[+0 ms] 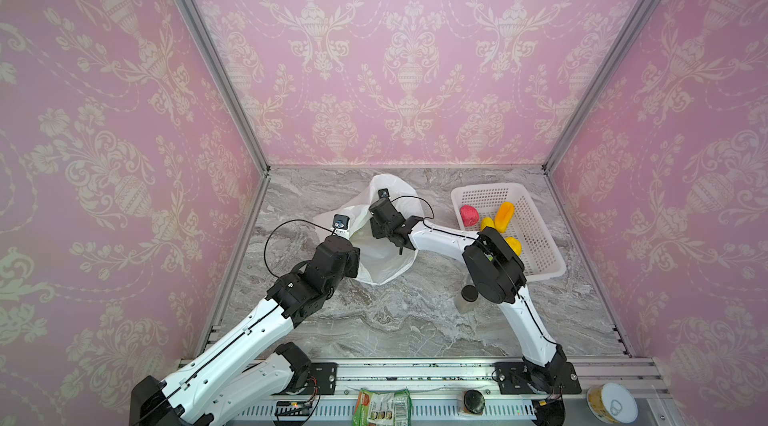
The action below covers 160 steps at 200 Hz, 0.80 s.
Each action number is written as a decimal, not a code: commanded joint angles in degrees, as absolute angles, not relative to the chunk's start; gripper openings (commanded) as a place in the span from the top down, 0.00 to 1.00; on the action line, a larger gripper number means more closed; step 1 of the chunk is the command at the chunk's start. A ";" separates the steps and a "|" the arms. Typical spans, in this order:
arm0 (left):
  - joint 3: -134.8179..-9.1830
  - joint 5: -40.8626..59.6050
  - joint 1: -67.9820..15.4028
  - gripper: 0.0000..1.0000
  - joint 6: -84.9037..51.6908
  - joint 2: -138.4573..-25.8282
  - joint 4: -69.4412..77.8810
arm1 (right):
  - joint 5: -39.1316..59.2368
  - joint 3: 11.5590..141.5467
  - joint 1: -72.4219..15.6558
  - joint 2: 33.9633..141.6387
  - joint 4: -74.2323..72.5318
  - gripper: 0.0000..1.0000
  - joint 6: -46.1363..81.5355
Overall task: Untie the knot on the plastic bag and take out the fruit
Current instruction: 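Lift the peach out of the bag toward the basket with the right gripper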
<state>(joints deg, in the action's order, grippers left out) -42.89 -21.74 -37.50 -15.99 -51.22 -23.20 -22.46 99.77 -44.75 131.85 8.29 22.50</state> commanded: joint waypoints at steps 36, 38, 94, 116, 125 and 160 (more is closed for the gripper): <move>-42.36 -22.09 -36.85 1.00 -15.56 -51.30 -22.50 | -15.99 86.77 -45.57 119.24 1.00 0.48 19.76; -42.36 -22.07 -36.90 1.00 -15.62 -51.37 -22.50 | -15.80 85.98 -45.60 118.51 0.56 0.48 19.71; -42.36 -22.85 -36.71 1.00 -15.58 -51.87 -22.45 | -5.12 63.57 -49.04 98.38 -12.30 0.60 14.62; -42.36 -22.94 -36.59 1.00 -15.80 -51.46 -22.59 | 1.18 56.87 -50.20 91.72 -16.29 0.63 11.90; -42.36 -22.94 -36.45 1.00 -15.82 -51.26 -22.58 | 2.77 54.47 -50.44 88.92 -17.45 0.64 11.12; -42.35 -22.59 -36.23 1.00 -16.08 -50.58 -22.74 | 2.67 46.18 -50.22 74.46 -19.46 0.64 9.63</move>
